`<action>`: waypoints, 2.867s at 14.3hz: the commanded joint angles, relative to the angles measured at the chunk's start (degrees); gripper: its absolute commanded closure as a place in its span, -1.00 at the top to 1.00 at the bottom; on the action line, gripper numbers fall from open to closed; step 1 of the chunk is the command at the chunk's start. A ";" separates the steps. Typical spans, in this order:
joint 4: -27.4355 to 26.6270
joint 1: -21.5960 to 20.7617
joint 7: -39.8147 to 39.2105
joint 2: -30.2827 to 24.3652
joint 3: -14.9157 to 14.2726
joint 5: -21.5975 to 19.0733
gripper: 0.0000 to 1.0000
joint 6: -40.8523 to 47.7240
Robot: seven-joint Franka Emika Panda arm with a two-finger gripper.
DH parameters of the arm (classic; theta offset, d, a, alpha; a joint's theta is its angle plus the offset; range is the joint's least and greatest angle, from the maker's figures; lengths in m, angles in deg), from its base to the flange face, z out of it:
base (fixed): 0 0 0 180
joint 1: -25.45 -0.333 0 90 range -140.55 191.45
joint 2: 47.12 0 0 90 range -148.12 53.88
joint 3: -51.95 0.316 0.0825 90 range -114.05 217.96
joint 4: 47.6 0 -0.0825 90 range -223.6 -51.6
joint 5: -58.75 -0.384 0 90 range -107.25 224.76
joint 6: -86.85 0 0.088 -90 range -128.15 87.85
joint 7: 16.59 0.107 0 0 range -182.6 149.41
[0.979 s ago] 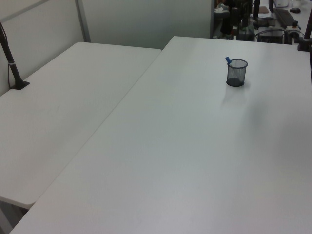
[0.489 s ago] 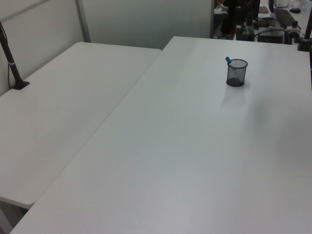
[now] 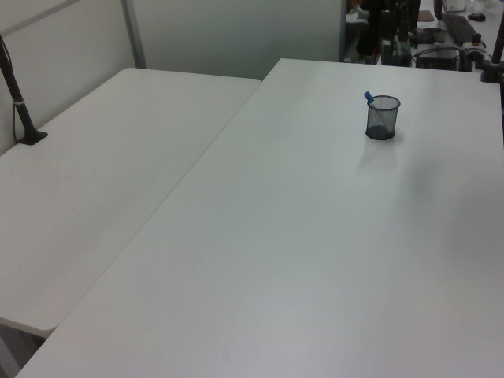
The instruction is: Remove the marker
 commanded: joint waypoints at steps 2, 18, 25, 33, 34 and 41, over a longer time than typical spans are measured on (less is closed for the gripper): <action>0.95 1.19 -2.95 -0.65 -0.30 -0.60 1.00 1.17; 1.92 9.02 -14.56 9.71 -1.62 -4.21 1.00 -16.05; 1.92 7.79 -16.23 14.91 -1.18 -3.59 0.69 -18.95; 1.57 5.59 -17.11 18.69 -1.00 -1.75 0.33 -22.65; 1.57 5.59 -17.11 18.69 -1.00 -1.57 0.30 -22.73; 1.48 6.03 -21.94 18.08 -1.36 1.59 0.19 -21.86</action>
